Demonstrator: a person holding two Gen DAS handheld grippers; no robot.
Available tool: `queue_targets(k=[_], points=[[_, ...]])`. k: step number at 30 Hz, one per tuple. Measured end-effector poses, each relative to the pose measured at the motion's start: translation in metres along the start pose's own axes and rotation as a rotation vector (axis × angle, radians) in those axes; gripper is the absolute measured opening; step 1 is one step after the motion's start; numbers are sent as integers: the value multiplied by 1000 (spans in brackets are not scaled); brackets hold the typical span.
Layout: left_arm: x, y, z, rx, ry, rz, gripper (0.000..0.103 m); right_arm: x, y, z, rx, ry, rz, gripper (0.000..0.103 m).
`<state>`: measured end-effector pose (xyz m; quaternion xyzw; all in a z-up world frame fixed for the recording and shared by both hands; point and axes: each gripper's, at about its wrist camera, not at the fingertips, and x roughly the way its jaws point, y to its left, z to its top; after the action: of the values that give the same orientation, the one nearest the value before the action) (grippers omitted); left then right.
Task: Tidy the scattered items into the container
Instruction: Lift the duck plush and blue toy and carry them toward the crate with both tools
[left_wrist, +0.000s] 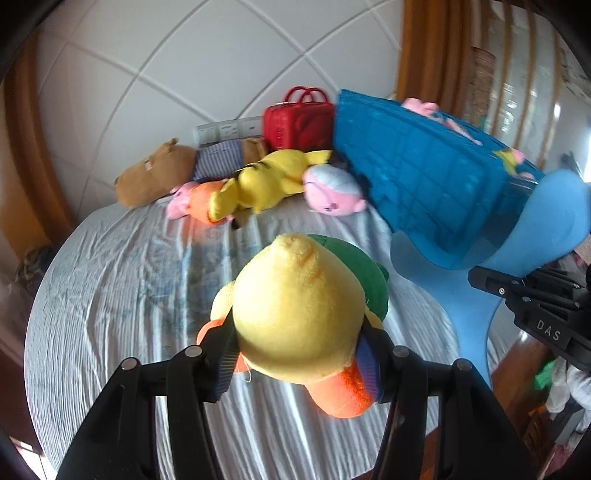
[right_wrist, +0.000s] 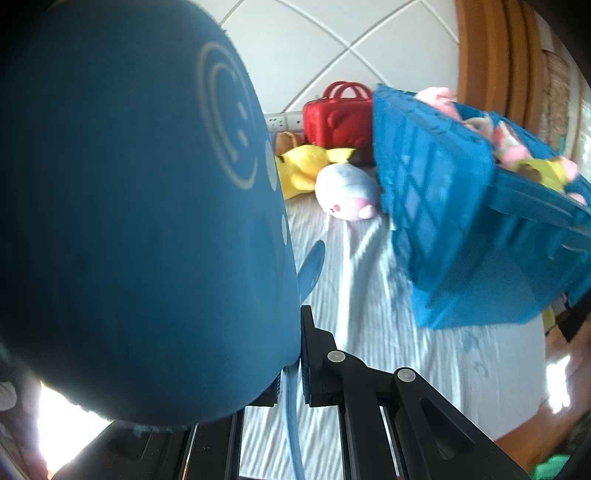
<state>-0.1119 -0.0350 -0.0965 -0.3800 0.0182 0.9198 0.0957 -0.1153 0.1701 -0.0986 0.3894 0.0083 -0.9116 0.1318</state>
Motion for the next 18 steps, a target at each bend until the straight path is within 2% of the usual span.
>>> queue_targets(k=[12, 18], points=[[-14, -67, 13, 186, -30, -183, 54, -75, -33, -22, 113, -46, -177, 8], [-13, -114, 19, 252, -25, -237, 54, -98, -68, -34, 156, -51, -229, 8]])
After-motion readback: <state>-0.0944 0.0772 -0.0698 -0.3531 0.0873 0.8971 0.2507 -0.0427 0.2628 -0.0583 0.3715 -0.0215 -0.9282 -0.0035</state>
